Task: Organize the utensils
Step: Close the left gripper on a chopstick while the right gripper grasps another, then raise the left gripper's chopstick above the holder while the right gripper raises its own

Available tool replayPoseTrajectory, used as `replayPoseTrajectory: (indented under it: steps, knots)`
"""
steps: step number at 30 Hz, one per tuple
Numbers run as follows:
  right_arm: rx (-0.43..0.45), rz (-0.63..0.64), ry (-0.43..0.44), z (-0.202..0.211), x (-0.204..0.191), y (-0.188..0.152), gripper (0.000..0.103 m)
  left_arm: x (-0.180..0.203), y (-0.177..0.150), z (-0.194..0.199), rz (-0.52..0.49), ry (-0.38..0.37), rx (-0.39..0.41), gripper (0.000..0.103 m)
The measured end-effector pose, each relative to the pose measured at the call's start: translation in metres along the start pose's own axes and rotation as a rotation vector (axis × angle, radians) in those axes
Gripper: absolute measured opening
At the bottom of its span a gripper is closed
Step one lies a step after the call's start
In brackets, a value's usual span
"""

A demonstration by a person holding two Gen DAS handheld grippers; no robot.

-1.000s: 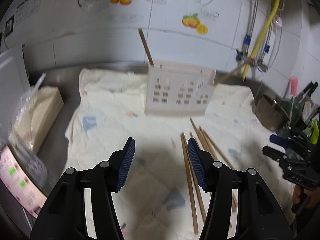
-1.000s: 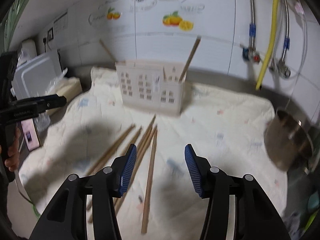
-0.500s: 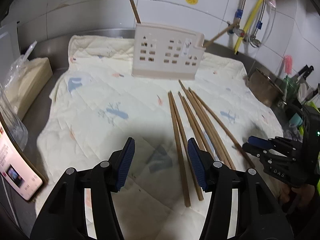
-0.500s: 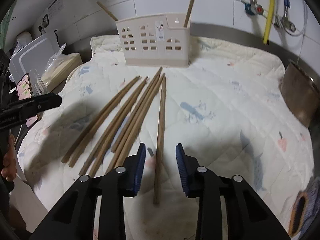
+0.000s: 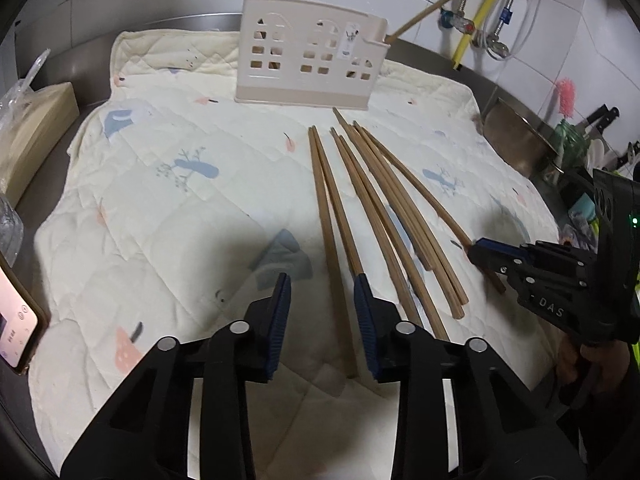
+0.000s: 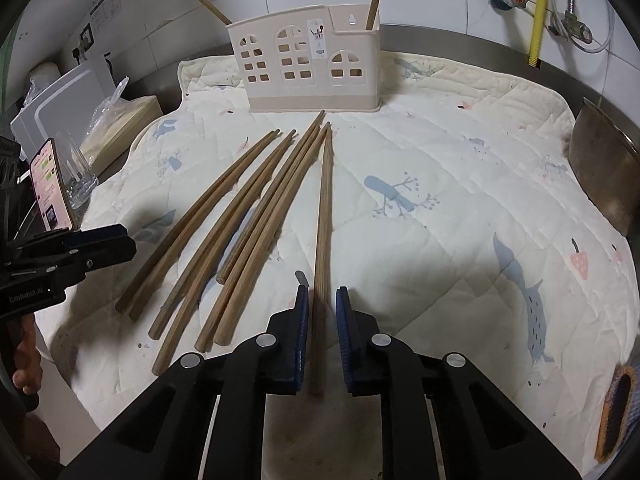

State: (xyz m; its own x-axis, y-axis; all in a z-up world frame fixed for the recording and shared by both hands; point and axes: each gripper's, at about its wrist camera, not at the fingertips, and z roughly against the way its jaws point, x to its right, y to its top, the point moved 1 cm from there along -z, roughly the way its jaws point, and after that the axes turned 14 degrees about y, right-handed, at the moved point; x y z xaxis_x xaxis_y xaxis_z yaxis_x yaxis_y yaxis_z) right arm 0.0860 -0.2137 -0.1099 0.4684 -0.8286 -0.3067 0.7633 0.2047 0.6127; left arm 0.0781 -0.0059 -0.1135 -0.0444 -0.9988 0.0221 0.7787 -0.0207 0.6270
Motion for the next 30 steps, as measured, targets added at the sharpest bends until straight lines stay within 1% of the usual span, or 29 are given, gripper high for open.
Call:
replayPoseTrajectory:
  steps: [4, 5, 8, 10, 13, 15, 25, 27, 30]
  knots:
    - [0.000, 0.003, -0.006, -0.001, 0.001, -0.001, 0.011, 0.005, -0.003, -0.004, -0.005, -0.009, -0.015, 0.025]
    - [0.001, 0.006, -0.010, -0.001, 0.000, -0.001, 0.010, 0.005, -0.003, -0.006, -0.005, -0.010, -0.019, 0.024]
    - [0.000, 0.022, -0.024, -0.001, -0.003, -0.003, 0.007, 0.006, -0.005, -0.009, -0.003, -0.013, -0.030, 0.023]
    - [0.001, 0.026, -0.027, -0.001, -0.003, -0.003, 0.007, 0.006, -0.006, -0.010, -0.002, -0.012, -0.036, 0.022]
    - [0.004, 0.019, -0.023, 0.000, -0.002, -0.003, 0.007, 0.007, -0.006, -0.013, -0.004, -0.011, -0.041, 0.017]
    - [0.006, 0.016, -0.022, 0.001, -0.002, -0.004, 0.007, 0.008, -0.006, -0.014, -0.005, -0.012, -0.043, 0.015]
    - [0.007, 0.013, -0.022, 0.000, -0.001, -0.005, 0.007, 0.014, -0.002, -0.021, -0.009, -0.002, -0.053, 0.015]
    - [0.010, 0.009, -0.022, 0.000, -0.001, -0.006, 0.007, 0.015, -0.001, -0.022, -0.018, 0.014, -0.050, 0.010]
    - [0.012, 0.012, -0.026, 0.000, -0.002, -0.006, 0.007, 0.017, 0.000, -0.023, -0.029, 0.029, -0.047, 0.007]
